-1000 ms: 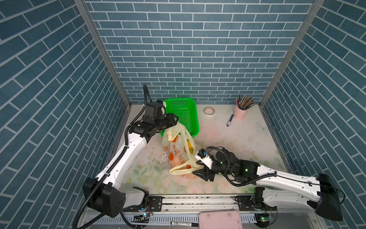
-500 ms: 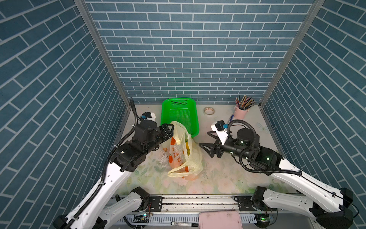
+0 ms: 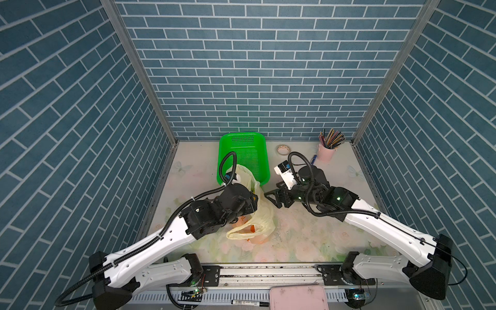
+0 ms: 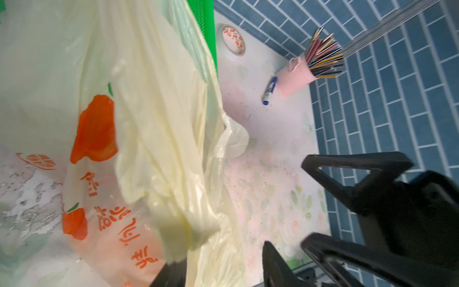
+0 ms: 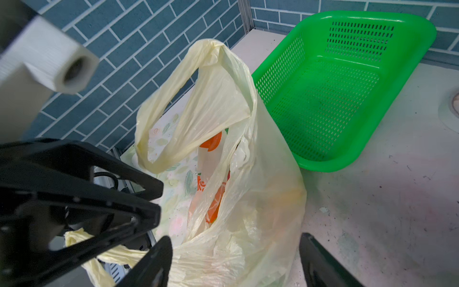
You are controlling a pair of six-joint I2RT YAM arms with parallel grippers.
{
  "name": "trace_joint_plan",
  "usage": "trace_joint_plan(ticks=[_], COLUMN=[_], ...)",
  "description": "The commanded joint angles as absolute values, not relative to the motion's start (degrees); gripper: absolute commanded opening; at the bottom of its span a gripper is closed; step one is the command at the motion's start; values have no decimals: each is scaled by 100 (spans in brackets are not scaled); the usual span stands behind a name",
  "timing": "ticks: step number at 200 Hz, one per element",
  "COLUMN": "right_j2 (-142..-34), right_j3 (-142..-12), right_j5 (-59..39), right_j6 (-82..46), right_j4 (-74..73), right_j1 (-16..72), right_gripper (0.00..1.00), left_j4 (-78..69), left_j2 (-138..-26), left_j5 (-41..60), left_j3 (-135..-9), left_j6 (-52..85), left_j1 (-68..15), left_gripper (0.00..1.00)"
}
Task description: Untie the knot of the plastic bag and take out the fruit
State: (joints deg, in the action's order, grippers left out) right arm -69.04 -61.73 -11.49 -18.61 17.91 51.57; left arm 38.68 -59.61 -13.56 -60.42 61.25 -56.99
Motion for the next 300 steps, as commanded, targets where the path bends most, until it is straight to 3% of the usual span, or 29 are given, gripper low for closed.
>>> trace_joint_plan(ticks=[1, 31, 50, 91, 144, 161, 178, 205, 229, 272, 300], right_j2=[-7005, -7221, -7323, -7633, -8342, -8436, -8459, -8402, -8240, -7884, -7550], right_j3=[-5981, -5850, -5743, -5712, -5968, -5997, -5964, -5963, -5796, -5476, -5186], right_j5=[-1199, -1213, -1433, -1414, -1352, -1329, -1353, -1391, -1603, -1459, -1193], right_j6=[-2267, -2709, -3041, -3517, -3570, -3526, -3443, -3375, -3398, -3524, -3518], right_j4=[1491, 1248, 858, 537, 546, 436, 248, 156, -214, -438, -482], right_j1=[5133, 5136, 5137, 5135, 5133, 5135, 5138, 5138, 5141, 5141, 5122], right_gripper=[81, 80, 79, 80, 78, 64, 43, 21, 10, 9, 7], left_j4=[3704, 3571, 3107, 2416, 2165, 2090, 1901, 1863, 2036, 2629, 2999], left_j2=[-6004, -6276, -6322, -6387, -6442, -6450, -6516, -6741, -6889, -6566, -6150], left_j5=[-1767, -1922, -1422, -566, 192, 230, 306, 316, 268, -89, -273], left_j3=[-5811, -5613, -5326, -4919, -4628, -4608, -4582, -4628, -4735, -4819, -4790], left_j6=[5948, 5804, 5602, 5032, 4801, 4781, 4821, 4864, 4784, 4720, 4685], left_j1=[-5723, -5455, -4974, -4202, -3855, -3841, -3828, -3815, -3780, -3548, -3338], left_gripper=[53, 67, 73, 72, 63, 63, 72, 78, 70, 35, 26])
